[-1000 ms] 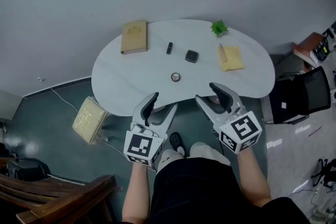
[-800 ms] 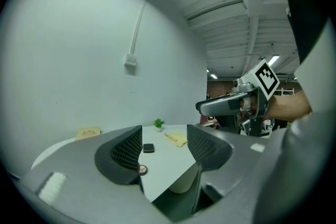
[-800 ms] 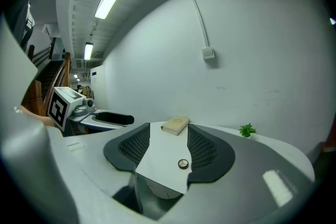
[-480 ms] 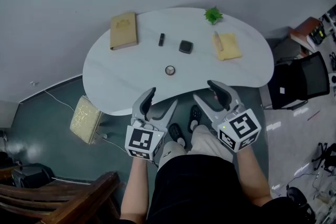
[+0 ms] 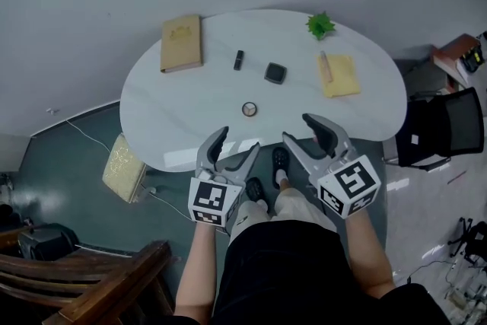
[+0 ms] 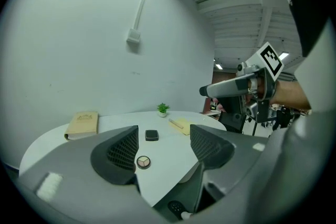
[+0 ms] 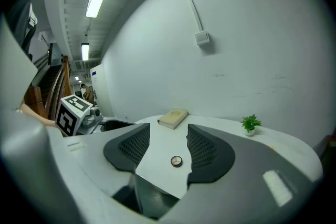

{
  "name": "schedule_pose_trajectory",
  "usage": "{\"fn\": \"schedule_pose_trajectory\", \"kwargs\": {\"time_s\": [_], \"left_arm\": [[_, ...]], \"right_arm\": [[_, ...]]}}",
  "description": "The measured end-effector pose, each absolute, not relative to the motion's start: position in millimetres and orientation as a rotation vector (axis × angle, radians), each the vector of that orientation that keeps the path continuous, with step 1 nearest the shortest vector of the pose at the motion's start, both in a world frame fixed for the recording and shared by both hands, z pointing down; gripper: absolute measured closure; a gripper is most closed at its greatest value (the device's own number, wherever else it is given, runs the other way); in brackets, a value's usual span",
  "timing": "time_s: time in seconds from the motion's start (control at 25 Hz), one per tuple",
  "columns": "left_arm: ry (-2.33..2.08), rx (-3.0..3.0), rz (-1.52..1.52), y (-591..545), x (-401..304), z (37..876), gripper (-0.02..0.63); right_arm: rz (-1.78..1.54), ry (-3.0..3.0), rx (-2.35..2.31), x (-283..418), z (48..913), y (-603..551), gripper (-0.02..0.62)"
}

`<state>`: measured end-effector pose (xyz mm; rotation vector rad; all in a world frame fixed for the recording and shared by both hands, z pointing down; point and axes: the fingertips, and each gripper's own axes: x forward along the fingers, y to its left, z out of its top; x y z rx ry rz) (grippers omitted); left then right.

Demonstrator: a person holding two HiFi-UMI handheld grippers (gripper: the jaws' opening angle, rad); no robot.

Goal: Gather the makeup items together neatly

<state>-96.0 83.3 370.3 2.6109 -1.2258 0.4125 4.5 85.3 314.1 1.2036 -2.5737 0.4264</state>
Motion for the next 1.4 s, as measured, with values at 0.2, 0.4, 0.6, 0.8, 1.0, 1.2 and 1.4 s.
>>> {"fn": "schedule_pose_trajectory", "kwargs": {"time_s": [0.2, 0.4, 0.6, 0.8, 1.0, 1.2, 1.4], "left_arm": [[-1.236, 2.540, 0.452, 66, -95, 390, 0.304], [-1.257, 2.471, 0.521, 46, -94, 413, 0.304], [-1.274, 2.403, 0.579, 29, -92, 437, 0.304], [-1.300, 2.314, 0.581, 14, -88, 462, 0.304], [-1.330, 2.249, 0.589, 5, -84, 480, 0.304], [-1.349, 2.204, 0.617, 0, -81, 495, 0.304], [-1.348, 2.178, 0.629, -1, -80, 506, 0.304]], "right_arm": [[0.447, -2.583, 1.136, 4, 322, 59, 0.388], [0.469, -2.599, 1.052, 4, 331, 29, 0.388], [0.479, -2.612, 0.964, 2, 343, 1, 0.388], [0.474, -2.627, 0.871, 0, 353, -19, 0.388], [0.463, -2.650, 0.798, 0, 358, -32, 0.390], [0.474, -2.656, 0.753, 0, 363, -37, 0.390], [0.489, -2.645, 0.718, -4, 368, -34, 0.390]]}}
